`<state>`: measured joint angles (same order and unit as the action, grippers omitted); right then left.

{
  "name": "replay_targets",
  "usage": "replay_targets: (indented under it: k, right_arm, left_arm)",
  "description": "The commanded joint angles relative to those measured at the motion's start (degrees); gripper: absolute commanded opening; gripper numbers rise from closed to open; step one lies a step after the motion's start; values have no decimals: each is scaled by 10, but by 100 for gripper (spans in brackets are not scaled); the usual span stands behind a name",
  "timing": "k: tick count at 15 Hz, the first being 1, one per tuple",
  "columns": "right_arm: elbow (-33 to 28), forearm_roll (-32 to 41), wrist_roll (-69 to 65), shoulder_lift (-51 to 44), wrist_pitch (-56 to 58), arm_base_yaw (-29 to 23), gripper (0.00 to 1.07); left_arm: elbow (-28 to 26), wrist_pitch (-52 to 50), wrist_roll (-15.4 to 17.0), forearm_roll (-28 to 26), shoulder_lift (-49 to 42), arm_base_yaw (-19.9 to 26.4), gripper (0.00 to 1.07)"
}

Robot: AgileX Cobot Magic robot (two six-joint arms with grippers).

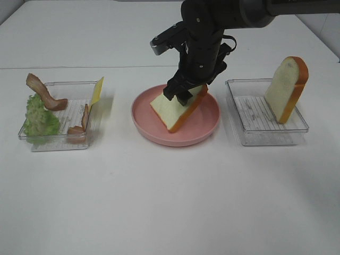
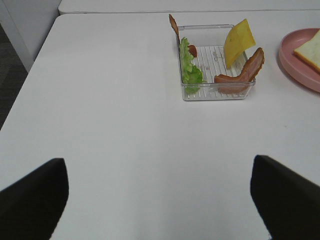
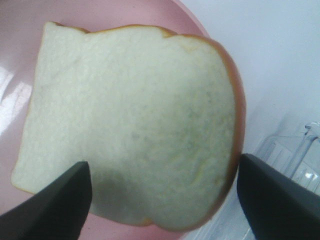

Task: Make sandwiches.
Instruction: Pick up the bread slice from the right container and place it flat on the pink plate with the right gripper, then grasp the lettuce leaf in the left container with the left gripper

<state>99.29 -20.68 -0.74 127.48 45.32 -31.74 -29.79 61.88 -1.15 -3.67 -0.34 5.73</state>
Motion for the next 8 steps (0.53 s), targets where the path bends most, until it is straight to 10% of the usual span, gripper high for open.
replay_targets:
  k: [1, 8]
  right_arm:
    - [2, -2, -11, -13, 9, -2, 78]
    - [3, 21, -7, -66, 25, -2, 78]
  left_arm:
    - [1, -2, -1, -3, -7, 3, 91]
    - [1, -2, -1, -3, -7, 3, 91]
